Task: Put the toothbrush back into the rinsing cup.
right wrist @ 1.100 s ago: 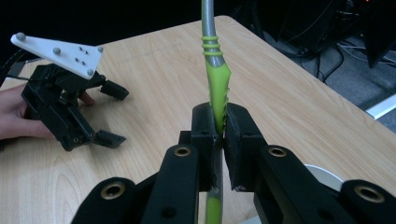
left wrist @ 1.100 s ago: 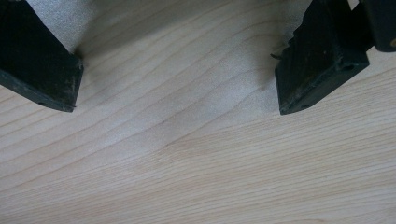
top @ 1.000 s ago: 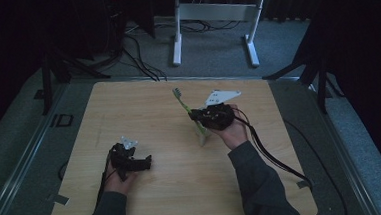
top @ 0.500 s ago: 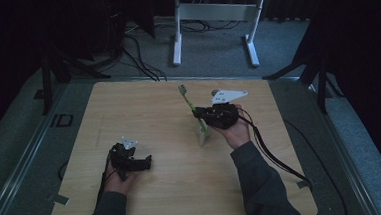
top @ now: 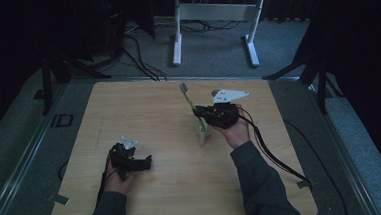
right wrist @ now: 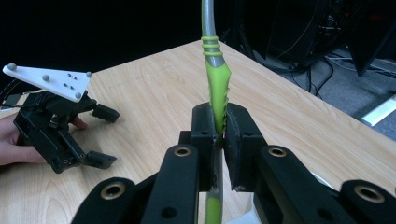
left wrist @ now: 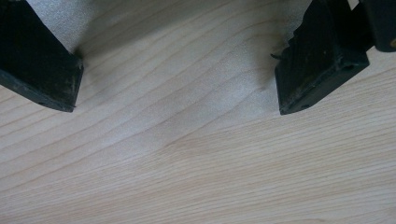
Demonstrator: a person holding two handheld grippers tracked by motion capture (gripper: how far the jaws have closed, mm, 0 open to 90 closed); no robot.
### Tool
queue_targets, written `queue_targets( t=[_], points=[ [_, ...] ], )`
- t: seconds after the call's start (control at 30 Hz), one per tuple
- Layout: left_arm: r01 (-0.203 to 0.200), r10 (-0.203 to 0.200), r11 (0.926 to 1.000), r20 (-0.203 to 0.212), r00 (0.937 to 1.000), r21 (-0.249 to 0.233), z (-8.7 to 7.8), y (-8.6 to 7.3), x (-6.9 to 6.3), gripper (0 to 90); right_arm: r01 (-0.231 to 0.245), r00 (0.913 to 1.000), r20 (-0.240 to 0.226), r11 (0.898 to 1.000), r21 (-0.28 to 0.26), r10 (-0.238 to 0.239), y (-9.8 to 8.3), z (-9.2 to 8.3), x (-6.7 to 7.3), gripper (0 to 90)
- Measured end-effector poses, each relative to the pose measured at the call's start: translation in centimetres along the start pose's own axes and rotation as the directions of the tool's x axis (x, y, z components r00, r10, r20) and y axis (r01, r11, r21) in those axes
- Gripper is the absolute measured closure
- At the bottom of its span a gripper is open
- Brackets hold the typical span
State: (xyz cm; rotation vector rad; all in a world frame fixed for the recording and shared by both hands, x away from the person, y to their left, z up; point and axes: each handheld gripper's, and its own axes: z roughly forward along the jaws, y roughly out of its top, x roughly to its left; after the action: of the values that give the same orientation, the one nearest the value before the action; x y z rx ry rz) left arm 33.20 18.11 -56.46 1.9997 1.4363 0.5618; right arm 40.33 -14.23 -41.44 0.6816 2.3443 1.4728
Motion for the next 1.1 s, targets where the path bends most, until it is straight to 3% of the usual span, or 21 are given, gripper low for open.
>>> queue_targets(
  t=[1.1],
  points=[
    [-0.001, 0.001, 1.0, 0.001, 1.0, 0.0, 0.0, 0.0, 0.0, 1.8, -0.002, 0.9999, 0.014, 0.997, -0.083, 0.003, -0.21, -0.57, -0.4, 82.4]
  ],
)
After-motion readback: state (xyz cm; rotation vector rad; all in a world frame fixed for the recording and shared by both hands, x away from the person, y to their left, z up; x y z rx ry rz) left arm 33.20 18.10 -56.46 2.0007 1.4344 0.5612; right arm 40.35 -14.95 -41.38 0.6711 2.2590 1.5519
